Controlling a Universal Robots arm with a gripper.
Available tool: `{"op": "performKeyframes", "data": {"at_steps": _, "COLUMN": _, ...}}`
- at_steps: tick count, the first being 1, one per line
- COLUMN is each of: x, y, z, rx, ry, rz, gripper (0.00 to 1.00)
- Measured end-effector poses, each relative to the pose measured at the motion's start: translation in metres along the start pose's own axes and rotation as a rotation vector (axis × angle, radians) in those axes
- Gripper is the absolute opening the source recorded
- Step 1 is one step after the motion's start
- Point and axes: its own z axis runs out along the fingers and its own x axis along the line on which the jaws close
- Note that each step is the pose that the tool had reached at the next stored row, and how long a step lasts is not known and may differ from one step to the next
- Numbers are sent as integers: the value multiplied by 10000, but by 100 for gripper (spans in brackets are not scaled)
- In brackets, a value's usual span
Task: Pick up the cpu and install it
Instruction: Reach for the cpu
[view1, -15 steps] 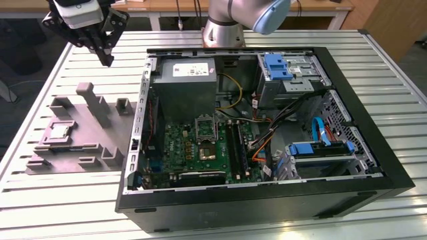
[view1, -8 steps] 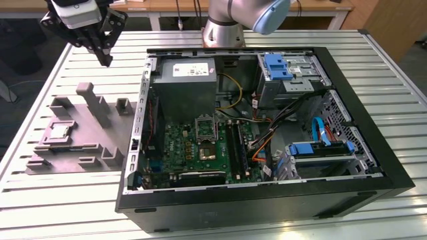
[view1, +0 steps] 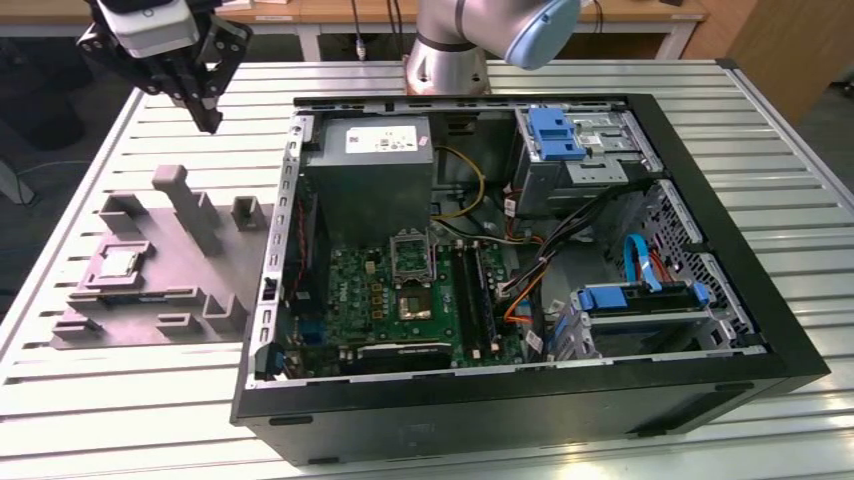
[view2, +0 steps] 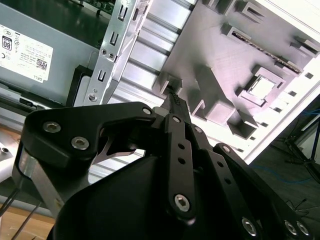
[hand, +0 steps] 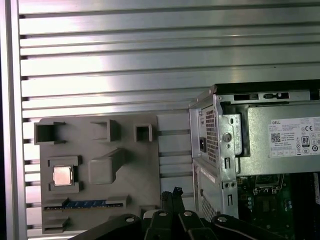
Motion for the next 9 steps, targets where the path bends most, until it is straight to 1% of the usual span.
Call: {"op": "performKeyframes", "data": {"at_steps": 9, "x": 48, "y": -4, "z": -1, "rx": 0, "ry": 0, "rz": -1, "gripper": 11}}
